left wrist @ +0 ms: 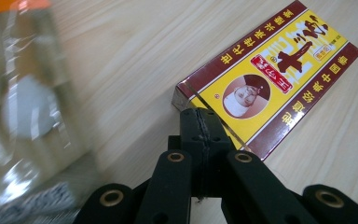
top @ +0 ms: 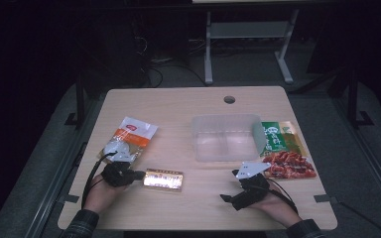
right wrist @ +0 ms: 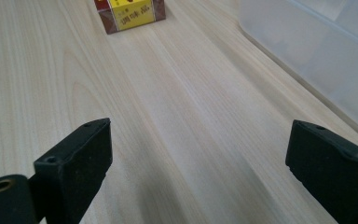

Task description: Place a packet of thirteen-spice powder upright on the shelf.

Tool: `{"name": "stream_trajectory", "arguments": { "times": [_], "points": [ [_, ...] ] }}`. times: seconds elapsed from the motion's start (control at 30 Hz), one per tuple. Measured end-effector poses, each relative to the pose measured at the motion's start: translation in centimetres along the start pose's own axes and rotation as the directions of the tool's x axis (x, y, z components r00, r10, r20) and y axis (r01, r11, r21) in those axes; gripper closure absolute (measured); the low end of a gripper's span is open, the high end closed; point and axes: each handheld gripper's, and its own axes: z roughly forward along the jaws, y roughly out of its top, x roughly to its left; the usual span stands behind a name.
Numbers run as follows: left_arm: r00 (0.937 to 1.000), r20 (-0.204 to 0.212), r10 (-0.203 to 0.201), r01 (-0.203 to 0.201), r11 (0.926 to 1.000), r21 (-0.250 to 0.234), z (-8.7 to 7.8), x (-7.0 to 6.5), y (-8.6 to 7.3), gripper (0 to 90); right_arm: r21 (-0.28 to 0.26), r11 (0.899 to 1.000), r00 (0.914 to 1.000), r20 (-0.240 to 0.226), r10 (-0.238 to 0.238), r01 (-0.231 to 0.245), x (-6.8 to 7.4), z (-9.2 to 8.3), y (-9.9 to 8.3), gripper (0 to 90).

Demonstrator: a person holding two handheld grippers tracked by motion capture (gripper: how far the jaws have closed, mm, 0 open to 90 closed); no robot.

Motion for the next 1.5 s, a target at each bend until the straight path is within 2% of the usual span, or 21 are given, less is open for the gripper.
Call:
{"name": "stream_trajectory", "arguments": {
  "times": [0.13,0.4,0.57,0.63,0.7,0.9,0.97,1.03,1.07,1.1,1.13,1.2,1.23,1.27,1.3,1.33,1.37,1.4,1.43,1.47,1.5],
  "points": [
    [0.9988,0.035,0.033,-0.033,0.9995,-0.005,1.1,-1.0,1.2,89.7,0.002,1.000,1.0000,-0.005,-0.005,0.005,0.1,0.0,0.0,6.7],
    [0.9937,0.102,0.045,-0.044,0.9989,-0.012,2.6,-2.7,2.4,89.7,0.010,1.000,0.9997,-0.018,-0.015,0.015,0.1,0.1,0.0,7.6],
    [0.9830,0.168,0.074,-0.073,0.9973,-0.014,3.8,-4.5,3.0,89.7,0.020,0.999,0.9987,-0.039,-0.032,0.033,0.1,0.0,0.0,10.2],
    [0.9810,0.176,0.083,-0.082,0.9966,-0.011,4.0,-4.9,3.1,89.7,0.022,0.999,0.9987,-0.044,-0.028,0.029,0.1,-0.1,0.0,10.4],
    [0.9762,0.182,0.118,-0.120,0.9927,0.001,4.3,-5.8,3.4,89.6,0.028,0.999,0.9978,-0.051,-0.044,0.045,0.1,-0.1,0.0,11.6],
    [0.9758,0.169,0.139,-0.141,0.9901,-0.002,4.0,-5.8,3.2,89.6,0.038,0.998,0.9963,-0.070,-0.050,0.052,0.0,-0.4,0.0,15.3],
    [0.9740,0.165,0.156,-0.157,0.9876,-0.004,3.7,-5.6,3.0,89.4,0.029,0.998,0.9944,-0.090,-0.055,0.058,-0.2,-0.6,-0.1,25.9],
    [0.9713,0.162,0.174,-0.174,0.9847,-0.013,3.4,-5.2,2.6,82.8,0.017,0.999,0.9911,-0.124,-0.046,0.049,-0.4,-0.9,0.0,47.4],
    [0.9713,0.162,0.174,-0.174,0.9847,-0.013,3.4,-5.2,2.6,79.1,0.017,0.999,0.9911,-0.124,-0.046,0.049,-0.4,-0.9,0.0,47.4],
    [0.9680,0.164,0.190,-0.188,0.9818,-0.027,3.1,-5.0,2.4,73.7,0.010,0.998,0.9879,-0.145,-0.055,0.057,-0.5,-1.1,0.0,61.8],
    [0.9680,0.164,0.190,-0.188,0.9818,-0.027,3.1,-5.0,2.4,68.3,0.012,0.998,0.9862,-0.156,-0.055,0.058,-0.6,-1.2,0.1,68.5],
    [0.9597,0.172,0.222,-0.217,0.9749,-0.047,2.9,-4.7,2.1,54.8,0.022,0.998,0.9847,-0.164,-0.058,0.062,-0.7,-1.2,0.1,81.0],
    [0.9597,0.172,0.222,-0.217,0.9749,-0.047,2.9,-4.7,2.1,47.7,0.022,0.998,0.9847,-0.164,-0.058,0.062,-0.7,-1.2,0.1,81.0],
    [0.9546,0.175,0.241,-0.235,0.9703,-0.056,2.9,-4.7,2.0,47.7,0.021,0.998,0.9833,-0.171,-0.063,0.067,-0.7,-1.2,0.2,86.5],
    [0.9426,0.184,0.279,-0.273,0.9603,-0.056,3.1,-4.7,2.0,34.1,0.019,0.997,0.9809,-0.182,-0.067,0.072,-0.9,-1.1,0.3,89.9],
    [0.9426,0.184,0.279,-0.273,0.9603,-0.056,3.1,-4.7,2.0,29.9,0.019,0.997,0.9809,-0.182,-0.067,0.072,-0.9,-1.1,0.3,89.9],
    [0.9352,0.188,0.300,-0.298,0.9538,-0.040,3.3,-4.7,2.2,29.9,0.031,0.997,0.9797,-0.189,-0.067,0.074,-0.9,-1.0,0.4,90.0],
    [0.9256,0.193,0.325,-0.325,0.9451,-0.035,3.8,-4.7,2.3,22.6,0.041,0.995,0.9773,-0.193,-0.086,0.095,-1.0,-0.7,0.5,90.0],
    [0.9208,0.202,0.334,-0.332,0.9422,-0.044,4.1,-4.7,2.3,21.0,0.045,0.994,0.9757,-0.201,-0.087,0.098,-1.0,-0.7,0.6,90.0],
    [0.9208,0.202,0.334,-0.332,0.9422,-0.044,4.1,-4.7,2.3,19.8,0.049,0.991,0.9744,-0.196,-0.110,0.122,-1.1,-0.6,0.6,90.0],
    [0.9142,0.218,0.341,-0.341,0.9392,-0.041,4.3,-4.6,2.5,19.8,0.049,0.991,0.9744,-0.196,-0.110,0.122,-1.1,-0.6,0.6,90.0]
  ]
}}
